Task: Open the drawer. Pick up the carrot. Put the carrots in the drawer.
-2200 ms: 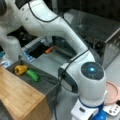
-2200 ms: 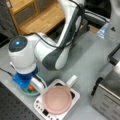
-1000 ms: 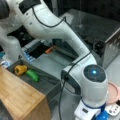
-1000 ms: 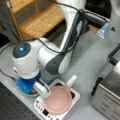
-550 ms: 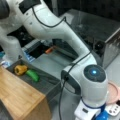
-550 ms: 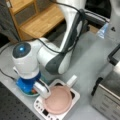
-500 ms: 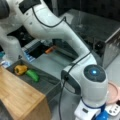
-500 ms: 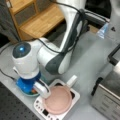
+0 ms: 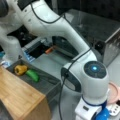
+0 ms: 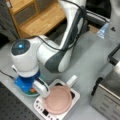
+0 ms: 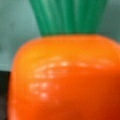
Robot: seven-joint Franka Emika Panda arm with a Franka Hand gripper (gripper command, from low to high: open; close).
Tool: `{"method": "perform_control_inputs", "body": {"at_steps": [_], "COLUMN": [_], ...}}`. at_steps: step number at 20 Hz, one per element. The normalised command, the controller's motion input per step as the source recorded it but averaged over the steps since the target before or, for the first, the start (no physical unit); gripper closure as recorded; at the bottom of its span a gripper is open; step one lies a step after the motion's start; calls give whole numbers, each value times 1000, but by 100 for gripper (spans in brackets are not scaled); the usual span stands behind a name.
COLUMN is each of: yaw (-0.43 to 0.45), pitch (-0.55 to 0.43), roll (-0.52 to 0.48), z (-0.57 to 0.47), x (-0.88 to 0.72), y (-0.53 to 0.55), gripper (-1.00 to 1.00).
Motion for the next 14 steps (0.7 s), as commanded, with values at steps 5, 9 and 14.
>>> {"method": "perform_control_inputs", "body": {"at_steps": [5, 9, 14], "yaw": [59, 49, 45], "pitch": [130, 136, 126], "roll": [12, 14, 16], "z": [168, 195, 207], "x": [87, 62, 39], "y": [13, 35, 50], "gripper": [100, 100, 100]}}
